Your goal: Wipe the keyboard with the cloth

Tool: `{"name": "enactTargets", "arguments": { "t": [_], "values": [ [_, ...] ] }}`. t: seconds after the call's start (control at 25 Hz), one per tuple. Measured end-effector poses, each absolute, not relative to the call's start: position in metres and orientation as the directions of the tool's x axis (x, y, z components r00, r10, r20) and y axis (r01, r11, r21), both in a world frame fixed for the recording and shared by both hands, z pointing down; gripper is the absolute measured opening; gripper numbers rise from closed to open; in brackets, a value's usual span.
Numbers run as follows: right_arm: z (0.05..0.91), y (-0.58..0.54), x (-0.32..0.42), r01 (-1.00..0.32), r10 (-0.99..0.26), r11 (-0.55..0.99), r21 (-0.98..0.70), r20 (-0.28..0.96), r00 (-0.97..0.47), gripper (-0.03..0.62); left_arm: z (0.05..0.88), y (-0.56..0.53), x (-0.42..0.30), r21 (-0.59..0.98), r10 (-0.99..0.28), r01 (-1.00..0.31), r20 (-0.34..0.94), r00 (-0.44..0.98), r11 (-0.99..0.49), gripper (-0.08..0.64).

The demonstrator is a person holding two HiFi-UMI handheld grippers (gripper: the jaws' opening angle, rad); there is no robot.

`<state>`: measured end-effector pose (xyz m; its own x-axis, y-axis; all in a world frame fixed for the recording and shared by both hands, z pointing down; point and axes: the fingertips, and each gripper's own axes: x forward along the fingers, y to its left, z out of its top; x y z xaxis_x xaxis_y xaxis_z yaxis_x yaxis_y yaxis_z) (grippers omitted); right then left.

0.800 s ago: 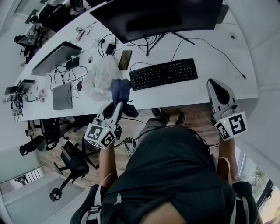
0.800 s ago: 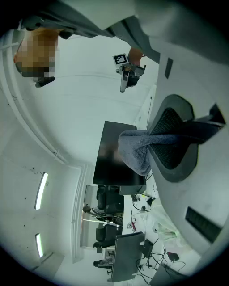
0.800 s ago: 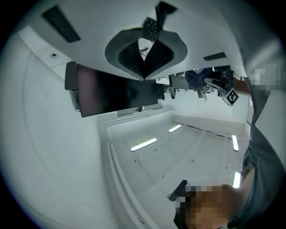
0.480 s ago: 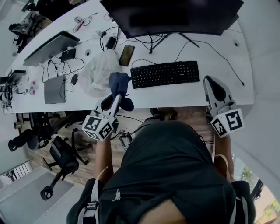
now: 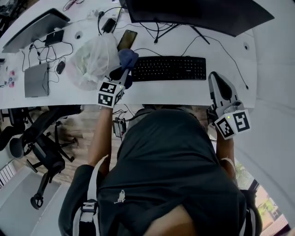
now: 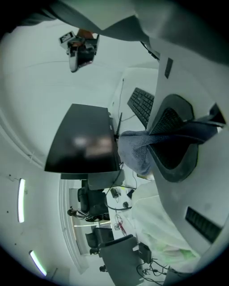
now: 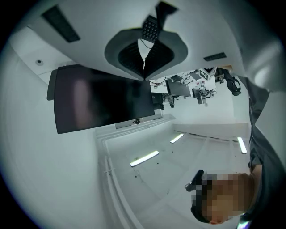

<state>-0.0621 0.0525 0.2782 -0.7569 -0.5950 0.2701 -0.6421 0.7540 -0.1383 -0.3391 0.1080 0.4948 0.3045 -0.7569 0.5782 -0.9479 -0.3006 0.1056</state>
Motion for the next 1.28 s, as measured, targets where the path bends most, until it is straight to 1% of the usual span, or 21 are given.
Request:
{"name": "enactTargets", "arguments": {
  "t": [0.16, 0.28, 0.4, 0.52, 0.6, 0.72, 0.76, 0.88, 1.0, 1.12, 1.16, 1.2, 1.28],
  "values": [
    [0.290, 0.038, -0.061, -0.628, -0.560, 0.765, -0.142, 0.334, -0.758, 0.011, 0.563, 0.073, -0.340, 0.112, -0.689, -0.960, 0.675, 0.264, -0.258, 0.041],
    [0.297, 0.022, -0.054, -0.622, -0.544, 0.770, -0.139, 0.365, -0.755, 0.011, 0.612, 0.067, -0.324, 0.113, -0.598, -0.957, 0.759, 0.257, -0.267, 0.041],
    [0.306, 0.007, -0.044, -0.631, -0.543, 0.760, -0.152, 0.386, -0.746, 0.011, 0.636, 0.106, -0.297, 0.109, -0.515, -0.949, 0.819, 0.255, -0.297, 0.041],
    [0.311, -0.007, -0.037, -0.629, -0.530, 0.760, -0.164, 0.404, -0.746, 0.011, 0.636, 0.156, -0.264, 0.147, -0.442, -0.932, 0.849, 0.290, -0.330, 0.041],
    [0.312, -0.016, -0.035, -0.627, -0.523, 0.760, -0.172, 0.411, -0.747, 0.011, 0.624, 0.155, -0.256, 0.163, -0.455, -0.927, 0.834, 0.313, -0.339, 0.041],
    [0.315, -0.023, -0.041, -0.609, -0.502, 0.772, -0.178, 0.415, -0.758, 0.011, 0.603, 0.096, -0.285, 0.133, -0.567, -0.953, 0.778, 0.270, -0.272, 0.041],
    [0.316, -0.022, -0.044, -0.602, -0.493, 0.778, -0.180, 0.419, -0.763, 0.011, 0.602, 0.074, -0.294, 0.127, -0.582, -0.958, 0.771, 0.258, -0.256, 0.041],
    [0.318, -0.018, -0.053, -0.584, -0.472, 0.792, -0.181, 0.425, -0.772, 0.011, 0.620, 0.048, -0.297, 0.131, -0.544, -0.956, 0.798, 0.260, -0.264, 0.041],
    [0.317, -0.016, -0.054, -0.586, -0.474, 0.791, -0.179, 0.427, -0.770, 0.011, 0.631, 0.089, -0.265, 0.146, -0.508, -0.947, 0.815, 0.279, -0.286, 0.041],
    [0.323, -0.020, -0.046, -0.615, -0.493, 0.768, -0.181, 0.447, -0.747, 0.011, 0.639, 0.145, -0.212, 0.182, -0.398, -0.887, 0.842, 0.363, -0.424, 0.040],
    [0.325, -0.020, -0.044, -0.623, -0.496, 0.761, -0.183, 0.455, -0.740, 0.011, 0.640, 0.153, -0.203, 0.176, -0.383, -0.869, 0.844, 0.375, -0.462, 0.041],
    [0.327, -0.020, -0.045, -0.626, -0.496, 0.757, -0.186, 0.459, -0.737, 0.011, 0.638, 0.149, -0.204, 0.156, -0.399, -0.866, 0.839, 0.370, -0.475, 0.040],
    [0.326, -0.018, -0.052, -0.619, -0.489, 0.763, -0.186, 0.459, -0.742, 0.011, 0.622, 0.112, -0.228, 0.103, -0.493, -0.893, 0.803, 0.334, -0.438, 0.041]
  ]
}}
